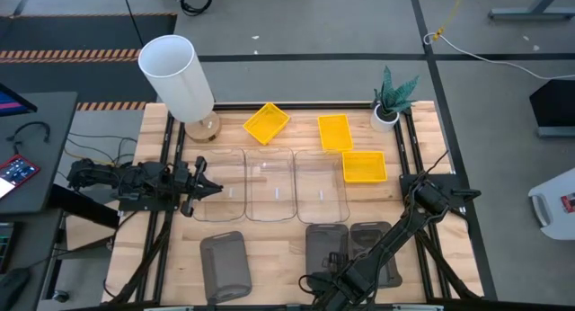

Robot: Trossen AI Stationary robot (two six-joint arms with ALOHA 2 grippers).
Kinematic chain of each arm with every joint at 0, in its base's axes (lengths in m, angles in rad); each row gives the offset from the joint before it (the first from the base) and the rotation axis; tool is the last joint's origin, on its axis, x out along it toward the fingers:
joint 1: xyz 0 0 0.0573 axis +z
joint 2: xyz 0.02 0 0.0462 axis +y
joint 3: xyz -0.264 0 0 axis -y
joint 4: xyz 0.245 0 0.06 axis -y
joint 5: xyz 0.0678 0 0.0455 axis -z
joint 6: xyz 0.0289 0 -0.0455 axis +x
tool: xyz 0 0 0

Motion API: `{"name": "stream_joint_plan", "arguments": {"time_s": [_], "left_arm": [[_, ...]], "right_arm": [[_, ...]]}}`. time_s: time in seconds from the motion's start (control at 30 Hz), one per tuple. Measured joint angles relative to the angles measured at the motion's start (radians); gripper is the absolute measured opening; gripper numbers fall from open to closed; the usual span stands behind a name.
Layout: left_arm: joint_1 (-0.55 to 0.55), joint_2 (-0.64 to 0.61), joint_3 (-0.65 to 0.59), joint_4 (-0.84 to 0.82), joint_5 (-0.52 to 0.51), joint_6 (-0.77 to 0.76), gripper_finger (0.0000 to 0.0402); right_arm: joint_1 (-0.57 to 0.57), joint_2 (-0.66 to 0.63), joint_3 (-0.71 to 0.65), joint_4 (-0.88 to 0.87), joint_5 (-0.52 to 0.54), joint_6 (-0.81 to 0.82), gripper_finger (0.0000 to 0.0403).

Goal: Stack baskets by color
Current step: Stack the middle black bin into the right black bin

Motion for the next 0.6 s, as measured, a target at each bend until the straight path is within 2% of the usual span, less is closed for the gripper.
{"name": "stream_joint_plan", "arguments": {"time_s": [0.17,0.4,0.6], "left_arm": [[0.000,0.000,0.000,0.000,0.000,0.000,0.0033],[0.000,0.000,0.000,0.000,0.000,0.000,0.0032],[0.000,0.000,0.000,0.000,0.000,0.000,0.0025]], "right_arm": [[-0.001,0.000,0.028,-0.034,-0.030,-0.007,0.0008],[0.007,0.000,0.178,-0.208,-0.043,0.006,0.0008],[0.032,0.000,0.313,-0.348,0.023,0.019,0.0008]]}}
